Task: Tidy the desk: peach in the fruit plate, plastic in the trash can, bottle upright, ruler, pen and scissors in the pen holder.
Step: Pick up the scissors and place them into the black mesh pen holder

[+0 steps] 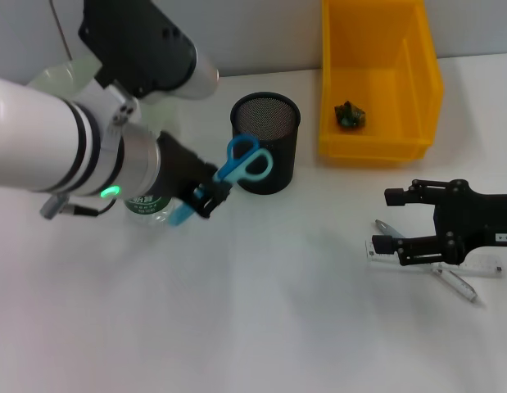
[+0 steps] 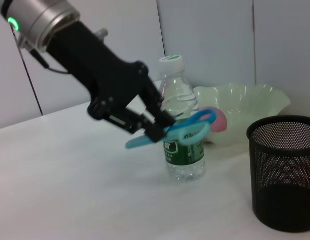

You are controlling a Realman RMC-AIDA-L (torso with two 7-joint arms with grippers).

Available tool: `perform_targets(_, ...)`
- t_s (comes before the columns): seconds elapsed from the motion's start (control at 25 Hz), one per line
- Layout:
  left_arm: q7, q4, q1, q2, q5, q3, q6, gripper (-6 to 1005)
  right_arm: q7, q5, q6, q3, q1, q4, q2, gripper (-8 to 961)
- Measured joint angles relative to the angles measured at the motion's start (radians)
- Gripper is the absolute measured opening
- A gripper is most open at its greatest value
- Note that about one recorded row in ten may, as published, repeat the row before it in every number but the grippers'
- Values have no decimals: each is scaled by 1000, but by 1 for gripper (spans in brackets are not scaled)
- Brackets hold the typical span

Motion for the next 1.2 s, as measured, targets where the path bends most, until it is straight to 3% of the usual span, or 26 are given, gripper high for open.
perform_targets(0.8, 208, -149, -71, 1, -179, -104, -285, 230, 0, -5, 0, 0, 5, -1, -1, 841)
perform_targets(1.04, 305, -226, -78, 0, -273, -101, -474, 231, 5, -9, 0, 0, 5, -2, -1, 841)
perform_targets(1.16, 305, -226, -78, 0, -273, -101, -474, 232, 5, -9, 0, 0, 6, -2, 0, 841)
perform_targets(1.2, 358, -277, -86, 1, -341, -106, -521, 232, 5, -9, 0, 0, 6, -2, 0, 841)
